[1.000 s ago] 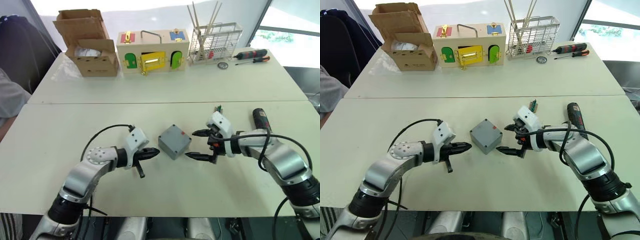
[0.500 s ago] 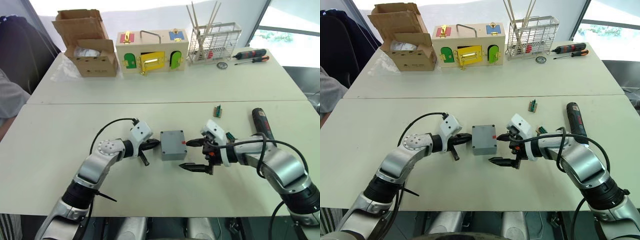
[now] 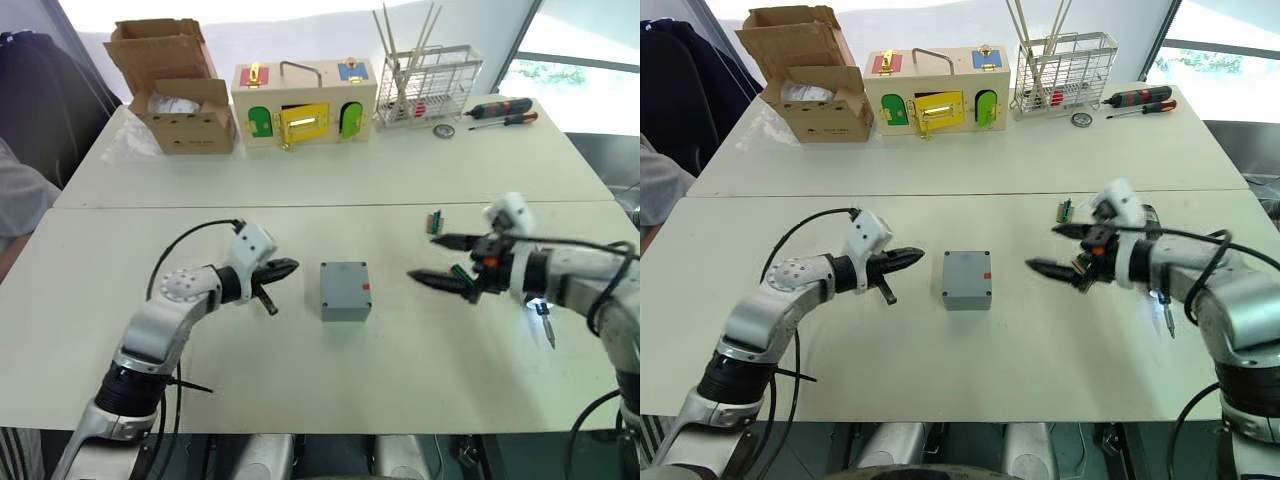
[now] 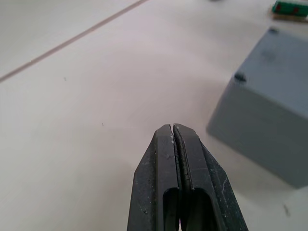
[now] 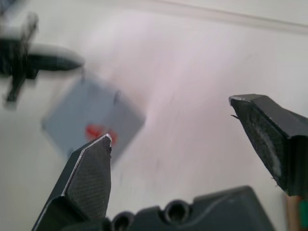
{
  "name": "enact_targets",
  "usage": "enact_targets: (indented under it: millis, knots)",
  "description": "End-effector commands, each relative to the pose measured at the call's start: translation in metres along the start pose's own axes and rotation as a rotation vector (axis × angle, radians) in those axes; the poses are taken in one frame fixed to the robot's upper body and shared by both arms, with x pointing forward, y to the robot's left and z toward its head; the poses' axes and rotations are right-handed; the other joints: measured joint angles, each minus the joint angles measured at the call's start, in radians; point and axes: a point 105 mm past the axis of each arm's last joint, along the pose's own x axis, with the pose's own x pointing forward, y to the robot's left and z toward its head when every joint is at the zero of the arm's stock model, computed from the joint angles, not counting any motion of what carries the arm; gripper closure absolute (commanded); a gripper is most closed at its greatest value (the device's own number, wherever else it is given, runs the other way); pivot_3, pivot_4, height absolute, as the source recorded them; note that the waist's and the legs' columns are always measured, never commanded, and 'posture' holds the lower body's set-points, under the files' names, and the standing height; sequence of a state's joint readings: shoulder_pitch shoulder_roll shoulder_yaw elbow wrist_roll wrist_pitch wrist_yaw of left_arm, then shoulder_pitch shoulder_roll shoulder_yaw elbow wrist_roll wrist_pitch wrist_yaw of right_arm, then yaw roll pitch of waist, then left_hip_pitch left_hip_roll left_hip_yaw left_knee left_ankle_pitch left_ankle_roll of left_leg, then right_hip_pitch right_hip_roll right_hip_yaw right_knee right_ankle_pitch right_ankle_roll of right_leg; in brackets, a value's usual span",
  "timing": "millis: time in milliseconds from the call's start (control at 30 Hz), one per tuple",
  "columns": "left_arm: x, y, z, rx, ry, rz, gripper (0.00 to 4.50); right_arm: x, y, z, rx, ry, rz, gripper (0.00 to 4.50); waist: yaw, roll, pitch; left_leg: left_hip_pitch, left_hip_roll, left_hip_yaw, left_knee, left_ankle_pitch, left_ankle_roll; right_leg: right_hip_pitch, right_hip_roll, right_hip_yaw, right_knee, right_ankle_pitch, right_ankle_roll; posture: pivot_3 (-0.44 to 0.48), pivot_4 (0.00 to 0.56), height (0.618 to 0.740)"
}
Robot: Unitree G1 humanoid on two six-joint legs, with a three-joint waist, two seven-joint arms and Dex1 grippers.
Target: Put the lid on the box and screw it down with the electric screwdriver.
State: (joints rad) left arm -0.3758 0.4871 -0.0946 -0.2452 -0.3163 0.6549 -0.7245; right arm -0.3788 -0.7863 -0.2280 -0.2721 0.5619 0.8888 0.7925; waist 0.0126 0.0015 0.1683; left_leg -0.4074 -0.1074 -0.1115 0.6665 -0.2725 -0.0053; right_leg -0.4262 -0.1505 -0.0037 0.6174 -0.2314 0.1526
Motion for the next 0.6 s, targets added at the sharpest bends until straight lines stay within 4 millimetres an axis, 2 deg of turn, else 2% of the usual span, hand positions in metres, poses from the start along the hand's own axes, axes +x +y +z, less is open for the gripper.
enact_targets:
  millis: [33,200,300,467,600]
  knots:
    - [0.0,-0.006,0.037,0.034,-0.117,-0.029,4.5,0.013,-0.045,0.002,-0.022,-0.104,-0.21,0.03,0.0,0.0,0.0,0.0,0.0,0.0,0.0,0.0,0.0,0.0,0.0,0.0,0.0,0.0,0.0,0.0,0.15,0.74]
    - [0.007,-0.014,0.038,0.034,-0.116,-0.047,4.5,0.046,-0.074,-0.01,-0.068,-0.122,-0.344,0.03,-0.011,0.0,0.0,0.0,0.0,0.001,-0.002,0.0,0.0,-0.001,0.0,0.0,0.0,0.0,0.0,0.0,0.15,0.74]
    - [0.008,-0.017,0.034,0.038,-0.105,-0.049,4.5,0.058,-0.089,-0.018,-0.111,-0.095,-0.409,0.81,-0.018,0.001,0.0,0.0,0.0,0.001,-0.002,0.0,-0.001,-0.002,0.0,0.0,0.0,0.0,0.0,0.0,0.15,0.74]
    - [0.006,-0.018,0.031,0.033,-0.099,-0.035,4.5,0.064,-0.097,-0.022,-0.103,-0.11,-0.44,2.53,-0.028,0.001,0.0,0.0,0.0,0.0,-0.002,0.0,-0.001,-0.001,0.0,0.0,0.0,0.0,0.0,0.0,0.15,0.74]
    - [0.005,-0.018,0.027,0.037,-0.087,-0.031,4.5,0.067,-0.098,-0.027,-0.081,-0.112,-0.436,2.53,-0.027,0.001,0.0,0.0,0.0,0.0,-0.002,0.0,-0.001,-0.001,0.0,0.0,0.0,0.0,0.0,0.0,0.15,0.74]
